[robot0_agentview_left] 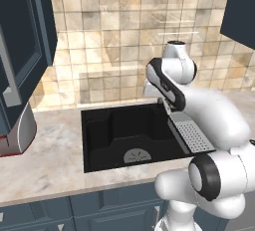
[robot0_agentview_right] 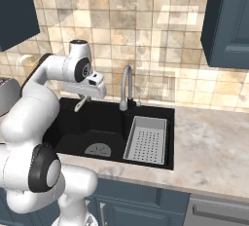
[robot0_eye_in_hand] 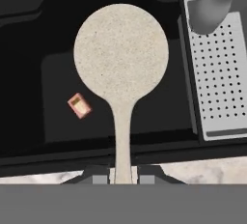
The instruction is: Pick up the dish brush and bar soap from the sink, and place them back in the cabinet, and close the cabinet doors.
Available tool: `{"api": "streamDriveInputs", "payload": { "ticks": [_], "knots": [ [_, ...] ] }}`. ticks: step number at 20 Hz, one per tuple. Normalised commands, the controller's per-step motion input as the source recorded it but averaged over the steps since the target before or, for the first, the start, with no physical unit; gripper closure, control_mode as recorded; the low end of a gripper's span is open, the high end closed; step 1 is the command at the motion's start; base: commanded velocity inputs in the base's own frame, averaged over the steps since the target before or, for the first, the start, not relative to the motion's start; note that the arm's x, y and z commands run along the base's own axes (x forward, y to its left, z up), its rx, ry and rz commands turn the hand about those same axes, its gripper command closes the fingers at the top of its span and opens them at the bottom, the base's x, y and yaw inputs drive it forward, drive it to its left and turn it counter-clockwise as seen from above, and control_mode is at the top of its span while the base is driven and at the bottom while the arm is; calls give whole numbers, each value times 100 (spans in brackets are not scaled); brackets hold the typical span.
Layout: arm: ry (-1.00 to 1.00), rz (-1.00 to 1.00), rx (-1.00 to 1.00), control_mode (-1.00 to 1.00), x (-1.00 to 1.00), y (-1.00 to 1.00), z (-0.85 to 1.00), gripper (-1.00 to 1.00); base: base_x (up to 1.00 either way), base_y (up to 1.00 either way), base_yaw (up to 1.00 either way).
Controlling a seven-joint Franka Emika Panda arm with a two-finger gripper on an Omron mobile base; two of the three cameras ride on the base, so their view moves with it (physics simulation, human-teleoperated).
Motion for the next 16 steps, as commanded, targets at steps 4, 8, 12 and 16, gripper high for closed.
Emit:
{"api": "streamDriveInputs", "payload": {
  "ticks": [4, 8, 12, 16],
  "knots": [
    [4, -3, 0, -100, -32, -24, 61, 100, 0, 0, 0],
    [0, 0, 0, -100, -32, -27, 32, 100, 0, 0, 0],
    [0, 0, -2, -100, -37, -21, 26, 100, 0, 0, 0],
    [0, 0, -3, -100, -45, -15, 14, 100, 0, 0, 0]
  ]
}}
